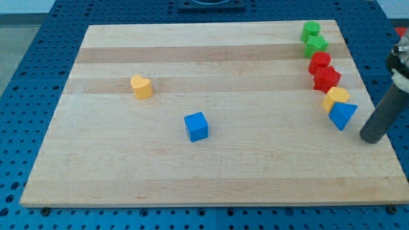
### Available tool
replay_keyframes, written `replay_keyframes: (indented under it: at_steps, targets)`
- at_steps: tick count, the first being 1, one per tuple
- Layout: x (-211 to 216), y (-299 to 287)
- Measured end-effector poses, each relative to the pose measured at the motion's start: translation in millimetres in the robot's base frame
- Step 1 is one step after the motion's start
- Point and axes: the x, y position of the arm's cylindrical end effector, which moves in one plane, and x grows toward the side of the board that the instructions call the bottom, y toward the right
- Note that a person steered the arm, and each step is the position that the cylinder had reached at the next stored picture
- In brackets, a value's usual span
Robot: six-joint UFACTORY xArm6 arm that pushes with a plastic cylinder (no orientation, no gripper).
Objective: Slightly move the blue triangle below the yellow hexagon
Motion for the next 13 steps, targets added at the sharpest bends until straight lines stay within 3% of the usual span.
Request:
replay_keyframes:
  at_steps: [5,13]
  targets:
    - [-52.8,9.3]
    - [-36.1,-15.8]
